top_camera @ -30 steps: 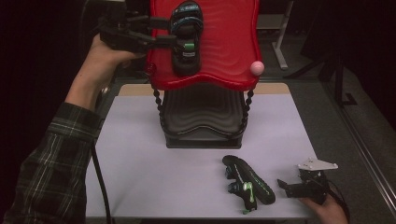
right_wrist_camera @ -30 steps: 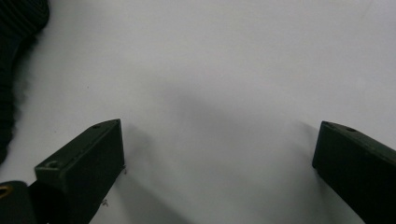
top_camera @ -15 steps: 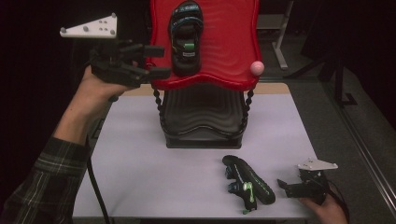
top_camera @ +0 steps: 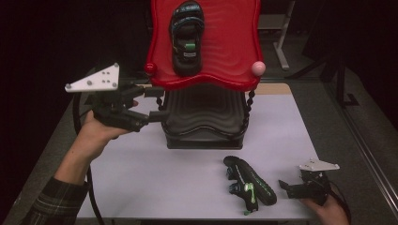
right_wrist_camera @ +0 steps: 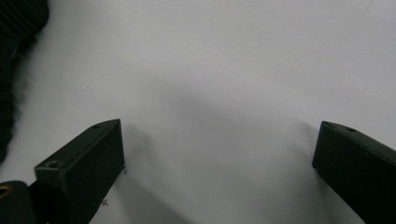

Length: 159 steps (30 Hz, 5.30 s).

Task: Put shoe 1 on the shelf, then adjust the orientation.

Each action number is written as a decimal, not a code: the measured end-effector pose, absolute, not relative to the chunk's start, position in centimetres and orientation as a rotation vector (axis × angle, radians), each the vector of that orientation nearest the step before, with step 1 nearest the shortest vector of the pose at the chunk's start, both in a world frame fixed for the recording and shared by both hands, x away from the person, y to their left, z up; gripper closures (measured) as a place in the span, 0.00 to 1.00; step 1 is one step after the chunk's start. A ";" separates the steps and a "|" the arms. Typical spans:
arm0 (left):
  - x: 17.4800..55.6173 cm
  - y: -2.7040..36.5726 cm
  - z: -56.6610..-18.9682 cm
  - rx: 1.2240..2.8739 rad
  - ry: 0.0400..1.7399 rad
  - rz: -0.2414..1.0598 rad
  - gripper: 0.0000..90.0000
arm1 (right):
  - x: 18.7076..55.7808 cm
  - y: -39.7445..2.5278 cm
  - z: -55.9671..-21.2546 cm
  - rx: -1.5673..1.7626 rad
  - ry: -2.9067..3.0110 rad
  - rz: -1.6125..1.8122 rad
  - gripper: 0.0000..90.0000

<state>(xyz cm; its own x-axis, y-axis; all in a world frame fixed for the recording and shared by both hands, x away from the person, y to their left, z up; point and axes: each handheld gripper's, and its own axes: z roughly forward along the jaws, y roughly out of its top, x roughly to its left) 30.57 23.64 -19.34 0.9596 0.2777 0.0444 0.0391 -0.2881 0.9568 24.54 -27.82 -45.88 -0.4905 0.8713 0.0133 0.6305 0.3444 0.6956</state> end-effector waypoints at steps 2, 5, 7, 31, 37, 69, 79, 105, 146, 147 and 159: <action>30.1 23.9 -20.8 1.864 0.247 0.230 0.32 | 24.6 -27.8 -45.9 1.321 2.252 0.923 0.02; 29.6 24.3 -22.8 1.872 0.271 0.223 0.32 | 24.6 -27.8 -45.9 1.322 2.252 0.924 0.02; 29.3 24.6 -24.4 1.879 0.290 0.218 0.31 | 24.6 -27.8 -45.9 1.323 2.252 0.924 0.02; 27.2 28.0 -39.1 2.106 0.529 0.240 0.16 | 24.7 -27.8 -45.7 1.332 2.264 0.910 0.02; 27.3 28.1 -42.5 2.184 0.610 0.190 0.06 | 24.6 -28.0 -44.7 1.367 2.294 0.923 0.22; 27.3 27.5 -45.3 2.310 0.643 0.251 0.00 | 24.4 -22.0 -39.4 0.986 2.454 1.417 1.00; 27.3 27.5 -45.3 2.309 0.643 0.251 0.00 | 24.1 -21.1 -39.2 0.941 2.484 1.432 1.00; 27.3 27.6 -45.3 2.309 0.642 0.251 0.00 | 26.1 -24.2 -40.2 1.082 2.393 1.373 1.00; 27.3 27.6 -45.3 2.307 0.646 0.249 0.00 | 25.9 -27.0 -42.9 1.195 2.426 1.260 1.00; 27.3 27.6 -45.3 2.306 0.646 0.250 0.00 | 25.8 -27.0 -42.8 1.198 2.428 1.264 1.00; 27.3 27.6 -45.3 2.310 0.643 0.250 0.00 | 23.6 -26.6 -43.0 1.164 2.471 1.293 1.00</action>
